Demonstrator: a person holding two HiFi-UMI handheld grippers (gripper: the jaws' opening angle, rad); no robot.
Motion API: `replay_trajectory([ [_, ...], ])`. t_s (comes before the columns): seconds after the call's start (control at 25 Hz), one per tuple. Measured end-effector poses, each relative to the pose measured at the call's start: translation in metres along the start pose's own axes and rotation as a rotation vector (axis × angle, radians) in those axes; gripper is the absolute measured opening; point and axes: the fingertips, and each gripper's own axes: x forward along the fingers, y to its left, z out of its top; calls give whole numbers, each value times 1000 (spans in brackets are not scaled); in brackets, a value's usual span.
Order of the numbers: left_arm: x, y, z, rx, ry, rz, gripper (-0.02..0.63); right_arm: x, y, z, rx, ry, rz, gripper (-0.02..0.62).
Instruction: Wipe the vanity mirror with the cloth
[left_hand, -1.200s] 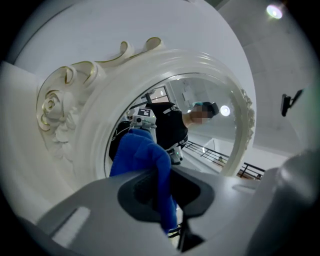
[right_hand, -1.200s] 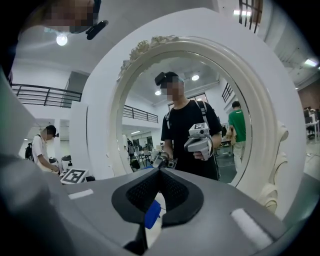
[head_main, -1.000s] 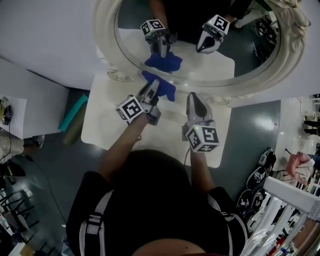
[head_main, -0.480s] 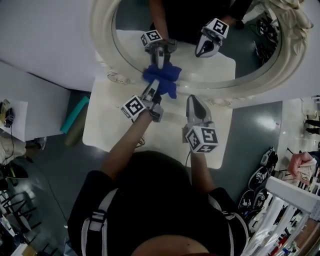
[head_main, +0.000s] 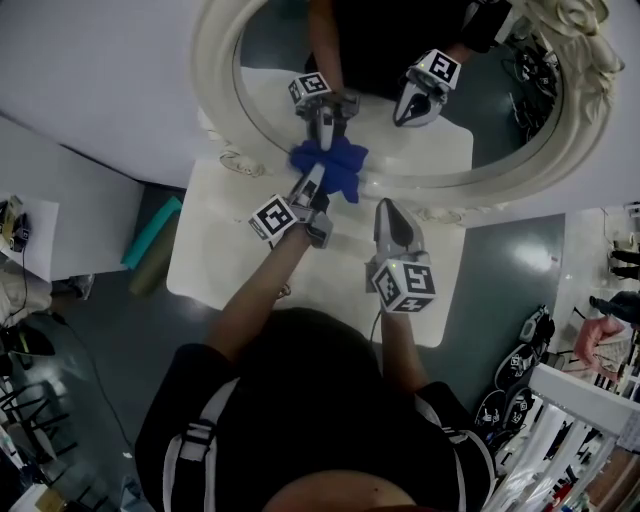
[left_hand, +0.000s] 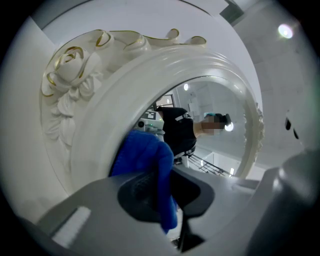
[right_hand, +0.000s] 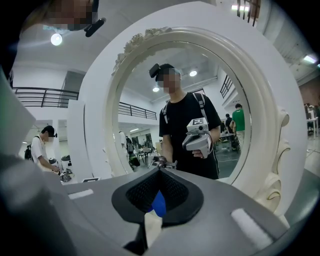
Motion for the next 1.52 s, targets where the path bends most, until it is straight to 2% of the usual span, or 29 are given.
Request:
replay_trajectory([
  [0.2,6,-39,9,27,-7,-67,40,-2,8,6,-12,-11,5,0],
  [0.56,16,-108,27,76,23,-124,40,-12,3,18,-6,-38,-13,0],
  [0.68,19,-124,30,49,39,-114,40,-16,2,26,-14,-54,-20,0],
  [0.76,19,-137,34,41,34,-139,40,-18,4,29,-16,-62,-22,0],
  [0.92,25,-165,39,50,29,-184,40,-23,6,32,-16,-70,-24,0],
  [1.52,31,-245,61,68,55,-275,40,-32,10,34,-10,-86,-43,0],
])
